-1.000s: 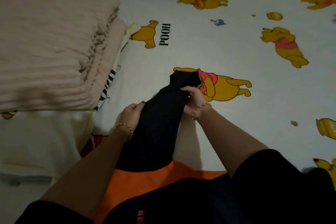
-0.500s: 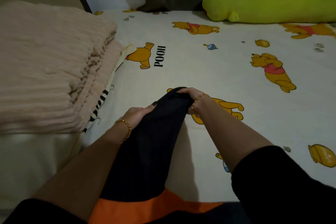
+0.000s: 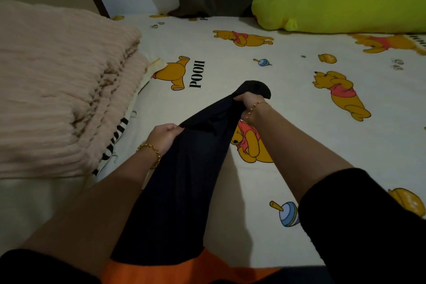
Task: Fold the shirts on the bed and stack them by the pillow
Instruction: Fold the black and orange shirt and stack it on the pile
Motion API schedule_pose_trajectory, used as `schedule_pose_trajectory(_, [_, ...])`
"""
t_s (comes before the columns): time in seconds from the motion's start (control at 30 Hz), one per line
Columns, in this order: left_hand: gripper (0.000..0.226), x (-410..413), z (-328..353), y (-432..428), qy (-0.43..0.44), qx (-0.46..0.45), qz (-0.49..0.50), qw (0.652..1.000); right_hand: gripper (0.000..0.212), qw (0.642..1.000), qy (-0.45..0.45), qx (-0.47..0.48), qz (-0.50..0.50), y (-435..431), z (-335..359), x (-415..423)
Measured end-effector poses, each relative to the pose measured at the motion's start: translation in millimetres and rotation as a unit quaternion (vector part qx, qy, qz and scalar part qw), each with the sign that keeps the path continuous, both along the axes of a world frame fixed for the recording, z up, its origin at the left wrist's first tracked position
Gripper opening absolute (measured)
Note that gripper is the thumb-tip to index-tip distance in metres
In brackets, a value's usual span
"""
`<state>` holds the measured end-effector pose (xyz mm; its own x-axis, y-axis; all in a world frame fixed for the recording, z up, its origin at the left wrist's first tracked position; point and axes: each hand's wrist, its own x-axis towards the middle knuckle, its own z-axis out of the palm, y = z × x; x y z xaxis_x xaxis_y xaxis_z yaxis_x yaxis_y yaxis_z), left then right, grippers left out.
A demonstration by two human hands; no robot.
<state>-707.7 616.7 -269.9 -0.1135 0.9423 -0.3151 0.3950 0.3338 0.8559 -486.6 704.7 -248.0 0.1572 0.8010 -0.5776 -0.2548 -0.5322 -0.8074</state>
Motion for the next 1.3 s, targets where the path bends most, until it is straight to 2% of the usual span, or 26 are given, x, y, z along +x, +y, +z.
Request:
schedule_pose_trajectory(0.1, [0.016, -3.2, -23.4, -3.2, 0.034, -0.041, 0.006, 0.999, 0.019, 0.997, -0.052, -0.045, 0.03, -11.6, -19.4, 12.0])
schedule_pose_trajectory(0.2, [0.012, -5.4, -50.5, -16.5, 0.114, -0.097, 0.025, 0.988, 0.008, 0.989, -0.082, -0.115, 0.034, -36.8, -53.9, 28.9])
schedule_pose_trajectory(0.3, [0.011, -4.9, -59.6, -23.3, 0.139, -0.086, 0.056, 0.985, 0.013, 0.989, -0.074, -0.118, 0.045, -46.9, -69.8, 41.7])
schedule_pose_trajectory(0.43, [0.013, -1.8, -59.0, -21.0, 0.149, -0.081, 0.043, 0.985, 0.021, 0.982, -0.109, -0.13, 0.084, -43.6, -66.4, 39.6])
schedule_pose_trajectory(0.53, [0.01, 2.7, -59.8, -18.1, 0.176, -0.067, 0.034, 0.982, 0.026, 0.98, -0.148, -0.127, 0.046, -35.5, -74.7, 34.3])
schedule_pose_trajectory(0.6, [0.008, 5.8, -61.7, -14.8, 0.19, -0.055, 0.026, 0.98, 0.016, 0.969, -0.227, -0.096, 0.019, -32.5, -76.2, 31.4])
schedule_pose_trajectory(0.63, [0.009, 7.4, -62.3, -12.9, 0.19, -0.049, 0.026, 0.98, 0.016, 0.949, -0.306, -0.067, 0.025, -31.5, -76.1, 31.4])
schedule_pose_trajectory(0.73, [0.013, 14.3, -61.9, -3.0, 0.182, -0.038, 0.027, 0.982, 0.046, 0.859, -0.499, 0.022, 0.109, -30.6, -74.4, 34.9])
schedule_pose_trajectory(0.8, [0.011, 19.6, -61.2, 4.9, 0.18, -0.034, 0.022, 0.983, 0.043, 0.791, -0.585, 0.048, 0.171, -28.5, -71.6, 35.5])
schedule_pose_trajectory(0.83, [0.01, 22.3, -61.1, 8.9, 0.179, -0.031, 0.021, 0.983, 0.036, 0.77, -0.611, 0.054, 0.176, -25.4, -71.9, 36.2])
schedule_pose_trajectory(0.87, [0.01, 25.1, -60.6, 12.6, 0.177, -0.027, 0.025, 0.984, 0.029, 0.765, -0.62, 0.061, 0.162, -22.7, -69.0, 36.3])
schedule_pose_trajectory(0.9, [0.01, 27.3, -59.7, 15.6, 0.174, -0.02, 0.032, 0.984, 0.026, 0.777, -0.61, 0.068, 0.137, -17.3, -68.1, 35.6])
schedule_pose_trajectory(0.97, [0.013, 30.8, -58.2, 21.2, 0.167, 0.0, 0.056, 0.984, 0.023, 0.827, -0.551, 0.094, 0.065, -2.6, -66.6, 32.7])
schedule_pose_trajectory(1.03, [0.014, 32.4, -54.5, 23.3, 0.161, 0.019, 0.076, 0.984, 0.017, 0.887, -0.442, 0.132, 0.01, 13.5, -61.8, 27.7])
schedule_pose_trajectory(1.1, [0.014, 31.0, -53.7, 23.3, 0.153, 0.031, 0.09, 0.984, 0.023, 0.925, -0.346, 0.158, 0.018, 26.1, -59.2, 22.0])
schedule_pose_trajectory(1.2, [0.016, 22.7, -56.8, 16.1, 0.138, 0.023, 0.1, 0.985, 0.064, 0.936, -0.286, 0.166, 0.119, 17.2, -55.7, 12.6])
schedule_pose_trajectory(1.23, [0.017, 18.6, -58.9, 11.7, 0.133, 0.02, 0.106, 0.985, 0.067, 0.93, -0.295, 0.17, 0.139, 10.4, -59.7, 12.6])
schedule_pose_trajectory(1.3, [0.021, 10.1, -60.4, 0.0, 0.136, 0.015, 0.115, 0.984, 0.061, 0.91, -0.348, 0.17, 0.147, -8.0, -68.0, 12.5])
